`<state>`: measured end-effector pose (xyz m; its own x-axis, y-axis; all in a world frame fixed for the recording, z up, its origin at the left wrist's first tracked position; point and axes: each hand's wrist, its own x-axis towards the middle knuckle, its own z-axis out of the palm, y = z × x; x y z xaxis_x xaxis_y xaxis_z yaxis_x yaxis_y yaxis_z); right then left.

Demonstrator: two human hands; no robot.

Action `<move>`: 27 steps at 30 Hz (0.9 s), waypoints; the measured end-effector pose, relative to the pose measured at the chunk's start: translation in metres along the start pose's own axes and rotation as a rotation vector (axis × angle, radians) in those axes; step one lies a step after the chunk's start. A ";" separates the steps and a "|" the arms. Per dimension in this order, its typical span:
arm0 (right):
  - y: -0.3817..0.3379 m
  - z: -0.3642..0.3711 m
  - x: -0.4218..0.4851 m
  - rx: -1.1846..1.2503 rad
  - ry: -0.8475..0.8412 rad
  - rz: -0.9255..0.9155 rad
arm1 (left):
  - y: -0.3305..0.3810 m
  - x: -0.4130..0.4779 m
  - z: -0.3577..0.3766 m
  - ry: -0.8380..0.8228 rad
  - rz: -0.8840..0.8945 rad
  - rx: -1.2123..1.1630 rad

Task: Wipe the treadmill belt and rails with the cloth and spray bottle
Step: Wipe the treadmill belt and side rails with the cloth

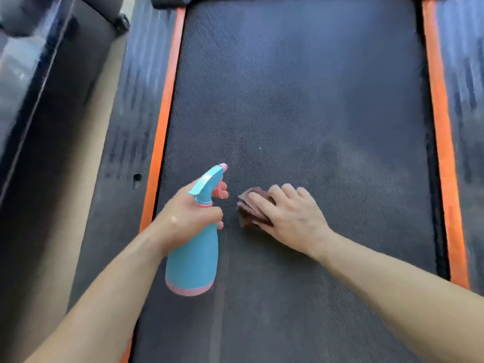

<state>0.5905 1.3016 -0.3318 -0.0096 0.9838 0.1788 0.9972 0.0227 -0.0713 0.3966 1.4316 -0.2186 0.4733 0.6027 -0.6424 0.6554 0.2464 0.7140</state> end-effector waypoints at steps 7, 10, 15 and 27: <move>-0.004 0.039 0.208 0.023 -0.024 0.360 | -0.057 -0.016 -0.078 0.190 0.005 -0.106; -0.022 0.037 0.184 -0.060 0.049 0.330 | -0.062 -0.018 -0.075 0.210 0.018 -0.146; -0.122 0.017 0.049 0.123 -0.078 -0.330 | -0.071 -0.029 -0.081 0.246 0.022 -0.150; -0.051 0.036 0.188 0.053 -0.045 0.130 | -0.082 -0.045 -0.086 0.248 0.010 -0.114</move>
<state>0.5351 1.4922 -0.3297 0.1152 0.9861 0.1201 0.9849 -0.0976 -0.1428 0.2706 1.4496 -0.2239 0.3110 0.7697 -0.5575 0.5743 0.3152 0.7555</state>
